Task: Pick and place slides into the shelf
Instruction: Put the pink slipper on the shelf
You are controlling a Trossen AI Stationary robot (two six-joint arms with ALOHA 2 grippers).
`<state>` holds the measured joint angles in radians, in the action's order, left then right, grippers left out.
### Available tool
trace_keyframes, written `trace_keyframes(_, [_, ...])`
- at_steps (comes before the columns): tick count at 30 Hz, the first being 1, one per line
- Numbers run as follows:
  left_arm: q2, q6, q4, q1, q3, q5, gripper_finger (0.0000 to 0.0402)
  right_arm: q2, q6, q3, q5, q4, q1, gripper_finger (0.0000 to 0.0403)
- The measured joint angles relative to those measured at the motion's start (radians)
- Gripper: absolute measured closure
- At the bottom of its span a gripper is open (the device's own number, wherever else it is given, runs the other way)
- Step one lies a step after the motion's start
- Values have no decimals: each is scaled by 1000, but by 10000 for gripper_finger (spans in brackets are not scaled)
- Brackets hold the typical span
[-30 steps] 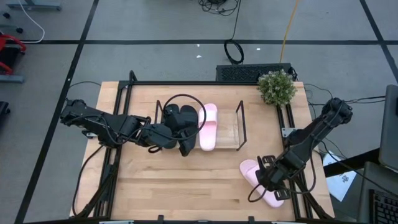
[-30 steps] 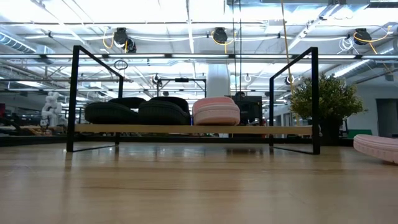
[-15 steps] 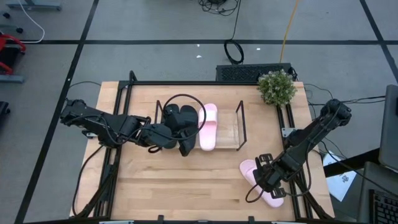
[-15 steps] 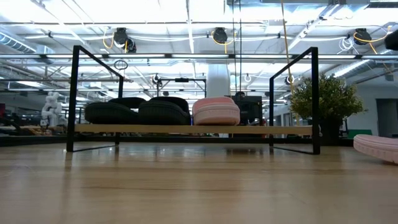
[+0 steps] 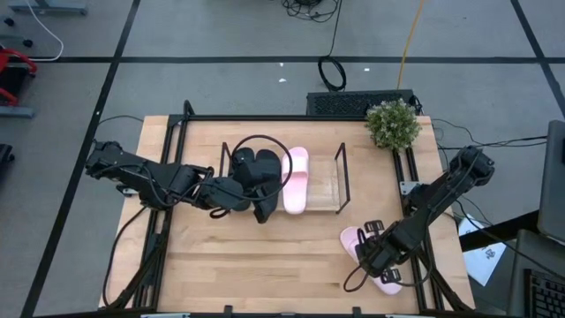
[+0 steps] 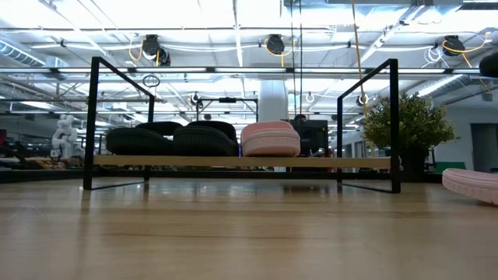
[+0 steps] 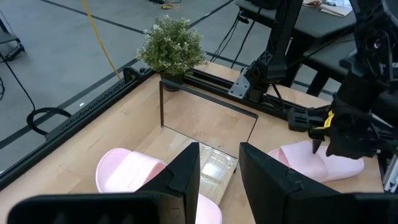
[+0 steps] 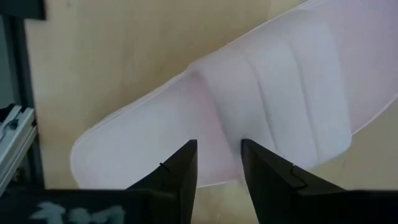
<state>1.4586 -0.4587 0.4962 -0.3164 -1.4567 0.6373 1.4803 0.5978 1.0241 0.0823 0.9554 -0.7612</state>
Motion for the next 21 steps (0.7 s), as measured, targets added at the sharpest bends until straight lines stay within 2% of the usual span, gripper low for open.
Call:
trace_keyframes(13, [0, 1, 0, 0, 0, 0, 289, 9, 8, 0, -177, 4, 0, 287])
trace_keyframes(21, [0, 2, 0, -1, 0, 0, 289, 9, 11, 0, -222, 4, 0, 287])
